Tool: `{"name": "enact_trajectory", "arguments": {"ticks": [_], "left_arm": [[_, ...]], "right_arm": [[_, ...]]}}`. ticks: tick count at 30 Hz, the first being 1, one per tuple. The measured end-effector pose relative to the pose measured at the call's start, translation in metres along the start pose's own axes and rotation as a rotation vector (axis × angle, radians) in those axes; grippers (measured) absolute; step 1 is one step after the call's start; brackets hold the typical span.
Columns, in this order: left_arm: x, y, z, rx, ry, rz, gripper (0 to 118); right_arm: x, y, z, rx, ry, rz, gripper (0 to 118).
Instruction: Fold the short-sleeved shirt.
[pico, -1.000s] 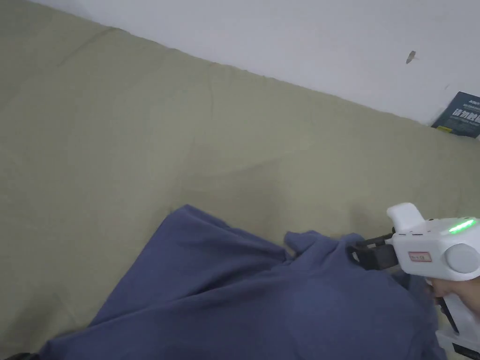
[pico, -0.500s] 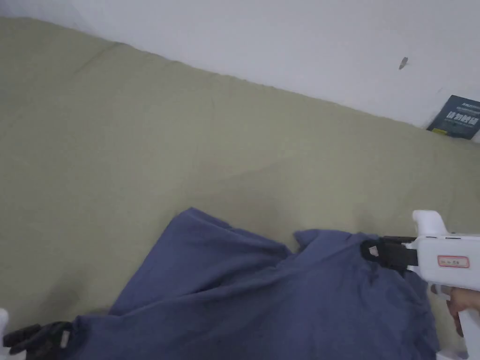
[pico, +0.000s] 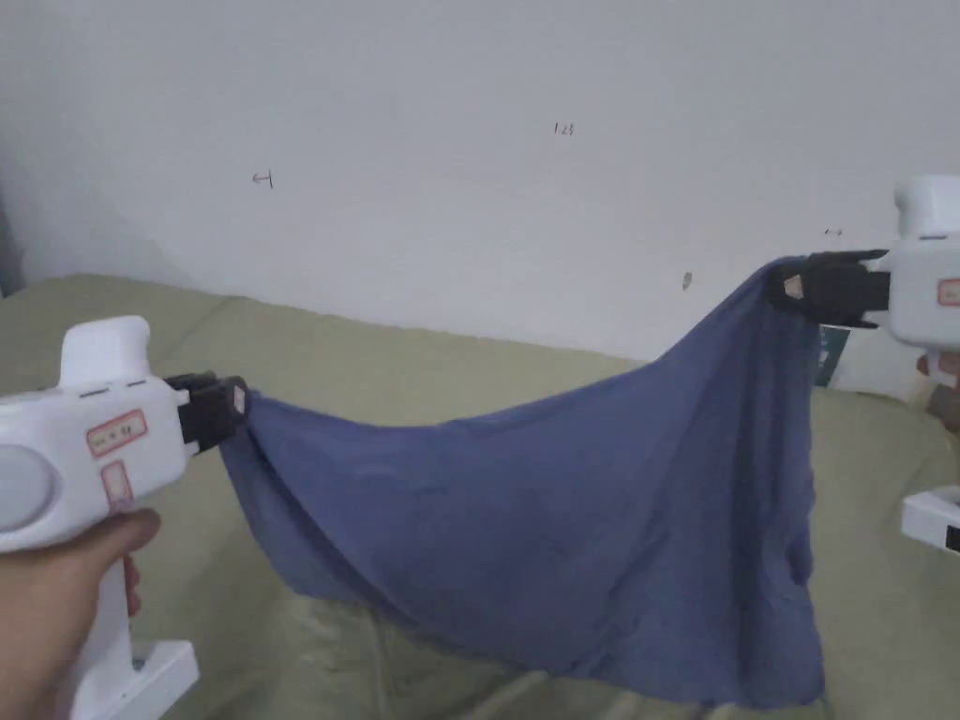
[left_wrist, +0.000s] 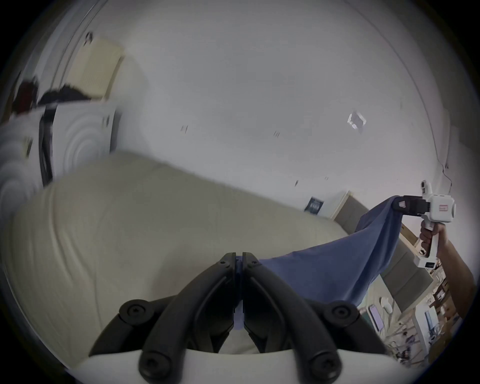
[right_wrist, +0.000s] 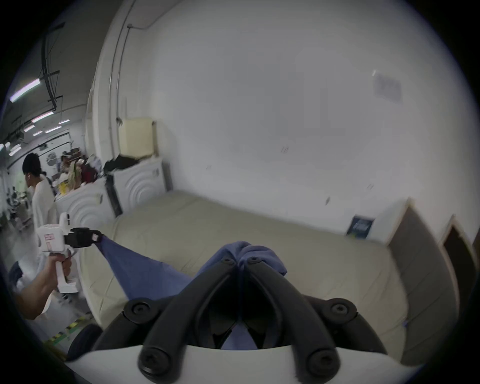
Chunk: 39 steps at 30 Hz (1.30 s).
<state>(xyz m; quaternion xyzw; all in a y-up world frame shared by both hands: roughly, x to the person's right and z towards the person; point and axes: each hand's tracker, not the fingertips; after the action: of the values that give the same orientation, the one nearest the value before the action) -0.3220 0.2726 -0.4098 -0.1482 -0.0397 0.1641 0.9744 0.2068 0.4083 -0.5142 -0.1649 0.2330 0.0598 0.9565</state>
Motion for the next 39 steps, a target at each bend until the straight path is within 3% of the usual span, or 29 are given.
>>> {"name": "enact_trajectory", "arguments": {"ticks": [4,6,9,18,23,29,32,37,39], "left_arm": [[0.03,0.094,-0.003,0.119,0.004,-0.061,5],[0.042,0.136,-0.007,0.167,0.036,-0.095,5],[0.059,0.187,-0.017,0.214,0.064,-0.138,5],[0.078,0.242,-0.036,0.262,0.094,-0.153,5],[0.056,0.205,-0.053,0.224,0.101,-0.141,5],[0.02,0.089,-0.095,0.131,0.111,-0.108,5],[0.003,0.041,-0.102,0.084,0.113,-0.081,5],[-0.016,-0.029,-0.045,0.028,0.047,-0.035,5],[-0.02,-0.061,-0.013,0.001,0.035,-0.044,5]], "right_arm": [[0.015,0.065,0.036,0.167,-0.15,0.041,2],[0.023,0.092,0.048,0.232,-0.206,0.023,2],[0.036,0.124,0.056,0.314,-0.208,-0.021,2],[0.048,0.154,0.027,0.329,-0.219,0.029,3],[0.058,0.109,0.003,0.285,-0.169,0.004,3],[0.06,-0.01,-0.037,0.222,-0.123,-0.065,3],[0.053,-0.061,-0.034,0.233,-0.074,-0.144,3],[0.016,-0.143,0.021,0.204,-0.045,-0.123,3],[-0.002,-0.184,0.048,0.149,0.003,-0.149,3]]}}
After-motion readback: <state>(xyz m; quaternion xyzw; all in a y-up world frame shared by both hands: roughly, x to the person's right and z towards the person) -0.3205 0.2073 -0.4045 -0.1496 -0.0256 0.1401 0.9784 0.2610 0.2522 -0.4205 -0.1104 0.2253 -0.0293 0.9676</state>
